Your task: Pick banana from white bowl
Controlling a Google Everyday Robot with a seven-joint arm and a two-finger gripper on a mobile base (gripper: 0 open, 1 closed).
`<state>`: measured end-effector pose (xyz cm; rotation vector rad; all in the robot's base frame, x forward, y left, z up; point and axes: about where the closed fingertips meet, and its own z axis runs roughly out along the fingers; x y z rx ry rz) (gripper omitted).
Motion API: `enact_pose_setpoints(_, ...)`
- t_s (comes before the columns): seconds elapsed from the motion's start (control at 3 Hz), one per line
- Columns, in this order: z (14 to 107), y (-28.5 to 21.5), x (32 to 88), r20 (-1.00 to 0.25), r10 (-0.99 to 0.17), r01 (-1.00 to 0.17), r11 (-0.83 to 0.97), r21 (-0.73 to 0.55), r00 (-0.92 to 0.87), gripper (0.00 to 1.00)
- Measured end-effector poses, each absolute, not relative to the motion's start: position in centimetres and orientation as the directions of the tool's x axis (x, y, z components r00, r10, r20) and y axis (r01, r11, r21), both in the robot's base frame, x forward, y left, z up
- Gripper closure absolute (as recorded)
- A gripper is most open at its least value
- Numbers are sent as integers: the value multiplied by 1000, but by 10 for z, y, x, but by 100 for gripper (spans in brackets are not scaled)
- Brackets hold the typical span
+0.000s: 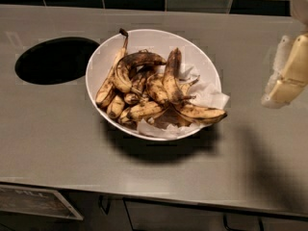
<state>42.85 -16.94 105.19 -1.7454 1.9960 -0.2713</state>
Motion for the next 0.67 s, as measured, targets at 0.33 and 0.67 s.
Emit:
enact_pose_setpoints(0.33, 1059, -133, 434, -174, -984, -895, 43, -443, 38, 0)
enact_pose_setpoints(0.67, 1059, -87, 440, -163, -972, -906, -86, -414, 167, 0)
